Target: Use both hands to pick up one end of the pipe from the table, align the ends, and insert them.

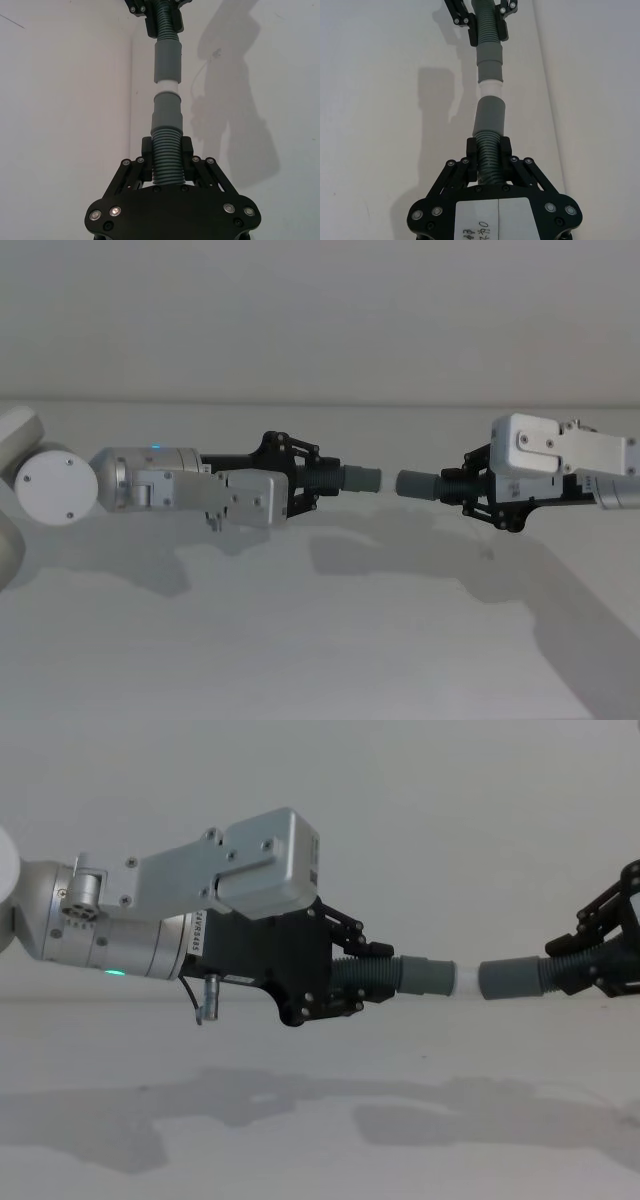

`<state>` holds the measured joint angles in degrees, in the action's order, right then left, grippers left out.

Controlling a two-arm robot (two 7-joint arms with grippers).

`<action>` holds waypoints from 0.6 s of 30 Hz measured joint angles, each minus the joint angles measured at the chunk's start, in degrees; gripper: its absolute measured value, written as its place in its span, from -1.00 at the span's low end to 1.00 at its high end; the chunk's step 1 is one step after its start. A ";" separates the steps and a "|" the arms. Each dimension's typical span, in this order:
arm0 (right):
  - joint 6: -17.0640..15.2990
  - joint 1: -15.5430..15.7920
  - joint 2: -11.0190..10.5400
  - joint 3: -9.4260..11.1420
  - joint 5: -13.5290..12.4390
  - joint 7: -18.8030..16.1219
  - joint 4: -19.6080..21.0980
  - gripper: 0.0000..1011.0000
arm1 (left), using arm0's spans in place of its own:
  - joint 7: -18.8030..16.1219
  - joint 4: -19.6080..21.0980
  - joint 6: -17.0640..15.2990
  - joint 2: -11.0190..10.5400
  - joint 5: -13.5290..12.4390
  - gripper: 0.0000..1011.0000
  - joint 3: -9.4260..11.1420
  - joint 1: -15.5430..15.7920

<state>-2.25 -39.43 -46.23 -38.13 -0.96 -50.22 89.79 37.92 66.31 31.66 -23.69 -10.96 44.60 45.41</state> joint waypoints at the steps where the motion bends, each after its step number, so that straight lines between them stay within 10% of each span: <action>1: 0.03 0.01 0.00 0.00 -0.02 0.01 -0.01 -0.49 | 0.00 0.00 0.00 0.00 0.00 -0.36 0.00 0.00; 18: 0.14 0.04 0.08 0.01 -0.11 0.11 -0.06 -0.49 | 0.00 0.00 0.00 0.00 0.00 -0.36 0.01 0.00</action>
<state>-2.11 -39.39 -46.15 -38.13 -1.06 -50.11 89.72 37.92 66.31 31.66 -23.69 -10.96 44.60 45.41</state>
